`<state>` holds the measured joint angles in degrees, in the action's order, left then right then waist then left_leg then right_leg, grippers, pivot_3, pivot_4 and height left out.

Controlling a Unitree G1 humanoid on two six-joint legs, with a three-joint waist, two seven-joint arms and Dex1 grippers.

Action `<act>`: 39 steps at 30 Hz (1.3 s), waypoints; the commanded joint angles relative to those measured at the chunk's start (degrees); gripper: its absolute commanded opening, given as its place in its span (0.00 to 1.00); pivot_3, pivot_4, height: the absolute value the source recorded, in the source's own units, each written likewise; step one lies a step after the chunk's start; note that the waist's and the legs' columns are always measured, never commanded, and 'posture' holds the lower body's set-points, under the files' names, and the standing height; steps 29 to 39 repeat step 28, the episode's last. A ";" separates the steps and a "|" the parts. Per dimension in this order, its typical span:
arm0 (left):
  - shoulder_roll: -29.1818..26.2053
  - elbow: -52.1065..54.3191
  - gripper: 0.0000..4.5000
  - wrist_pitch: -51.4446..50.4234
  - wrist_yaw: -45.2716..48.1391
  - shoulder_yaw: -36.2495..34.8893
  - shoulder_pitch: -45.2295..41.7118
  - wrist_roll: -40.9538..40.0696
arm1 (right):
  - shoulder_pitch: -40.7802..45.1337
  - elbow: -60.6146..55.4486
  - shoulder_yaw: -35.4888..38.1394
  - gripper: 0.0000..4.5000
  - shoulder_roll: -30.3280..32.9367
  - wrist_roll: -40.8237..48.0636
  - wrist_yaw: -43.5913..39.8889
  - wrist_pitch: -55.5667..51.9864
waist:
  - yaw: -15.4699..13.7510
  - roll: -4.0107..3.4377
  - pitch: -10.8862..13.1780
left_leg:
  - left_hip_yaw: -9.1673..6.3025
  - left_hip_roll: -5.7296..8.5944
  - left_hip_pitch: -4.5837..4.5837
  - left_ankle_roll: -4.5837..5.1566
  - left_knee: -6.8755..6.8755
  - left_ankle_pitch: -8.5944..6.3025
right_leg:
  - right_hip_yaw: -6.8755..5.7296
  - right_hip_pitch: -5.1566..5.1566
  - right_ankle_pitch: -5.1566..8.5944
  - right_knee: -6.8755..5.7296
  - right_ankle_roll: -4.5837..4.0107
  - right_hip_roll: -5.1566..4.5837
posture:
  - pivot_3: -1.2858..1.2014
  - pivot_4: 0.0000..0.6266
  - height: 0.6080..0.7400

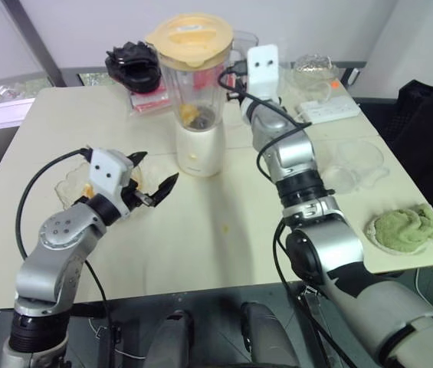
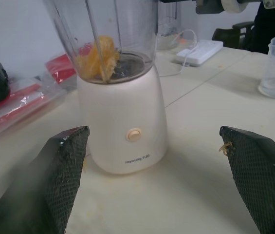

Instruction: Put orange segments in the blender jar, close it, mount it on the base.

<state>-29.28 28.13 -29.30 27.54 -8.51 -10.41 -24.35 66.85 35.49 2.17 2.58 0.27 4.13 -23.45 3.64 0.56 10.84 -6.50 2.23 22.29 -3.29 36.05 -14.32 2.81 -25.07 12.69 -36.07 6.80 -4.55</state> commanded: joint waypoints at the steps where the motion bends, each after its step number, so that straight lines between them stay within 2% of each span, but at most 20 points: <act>1: 0.14 0.96 1.00 1.07 0.10 -0.30 -0.96 -0.26 | -1.78 -0.06 -0.76 0.60 0.81 -0.94 -0.89 -0.51 | 0.01 0.01 0.00 | -0.01 0.00 0.00 0.00 0.01 0.00 | -0.01 0.00 0.00 0.00 0.00 0.00 | 0.52 0.24 1.00; 4: 0.25 0.76 1.00 1.17 0.17 -0.19 -1.09 -0.23 | -2.49 -0.49 -0.93 0.94 1.37 -1.16 -1.38 -0.59 | 0.22 -0.02 0.02 | 0.01 0.00 0.02 0.00 0.01 0.00 | 0.00 -0.03 0.00 -0.02 0.00 0.00 | 0.52 0.24 1.00; 9: 0.84 0.96 1.00 -0.09 -0.18 -0.90 -1.10 -1.56 | -8.26 -8.38 -1.68 0.94 3.53 -0.49 -5.29 -3.55 | 0.30 -0.02 0.02 | 0.00 -0.02 0.03 0.00 -0.02 0.00 | 0.00 -0.08 0.00 -0.03 0.00 0.01 | 0.52 0.24 1.00; 12: 0.62 1.18 1.00 -0.52 -0.28 -1.52 -1.00 -1.86 | -15.15 -19.63 -4.06 0.94 7.70 1.57 -14.92 -4.66 | 0.06 -0.01 0.02 | 0.00 -0.01 0.06 0.00 0.00 0.00 | -0.01 -0.06 0.00 0.00 0.01 0.00 | 0.52 0.24 1.00; 14: 0.20 1.51 1.00 -0.71 -0.29 -2.07 -0.57 -2.24 | -19.79 -27.92 -4.74 0.94 11.48 3.90 -21.85 -5.33 | -0.17 -0.01 0.02 | 0.00 0.00 0.09 0.00 0.03 0.00 | 0.00 -0.06 0.00 0.01 0.01 -0.01 | 0.52 0.24 1.00; 18: -0.95 2.20 1.00 -1.47 0.04 -3.79 0.64 -3.11 | -30.84 -46.13 -1.58 0.94 25.02 14.59 -40.58 -8.24 | -0.81 -0.01 0.04 | 0.01 0.01 0.10 0.01 0.07 -0.01 | 0.00 -0.04 0.01 0.03 0.04 -0.02 | 0.52 0.24 1.00; 22: -2.09 3.65 1.00 -2.20 0.13 -5.34 2.29 -4.07 | -36.48 -52.47 4.49 0.94 34.64 23.49 -49.87 -13.05 | -1.00 0.05 0.07 | 0.03 -0.03 -0.07 0.01 0.11 -0.01 | -0.02 0.16 0.02 0.07 0.03 0.01 | 0.52 0.24 1.00; 28: -3.35 6.43 1.00 -3.87 -0.15 -7.38 4.49 -5.83 | -40.47 -55.23 10.81 0.94 40.74 31.97 -54.47 -18.73 | -1.19 0.12 0.11 | 0.05 -0.04 -0.48 0.02 0.18 -0.01 | -0.02 0.61 0.15 0.12 -0.17 0.01 | 0.52 0.24 1.00; 39: -3.35 6.43 1.00 -3.87 -0.15 -7.38 4.49 -5.83 | -40.47 -55.23 10.81 0.94 40.74 31.97 -54.47 -18.73 | -1.19 0.12 0.11 | 0.05 -0.04 -0.48 0.02 0.18 -0.01 | -0.02 0.61 0.15 0.12 -0.17 0.01 | 0.52 0.24 1.00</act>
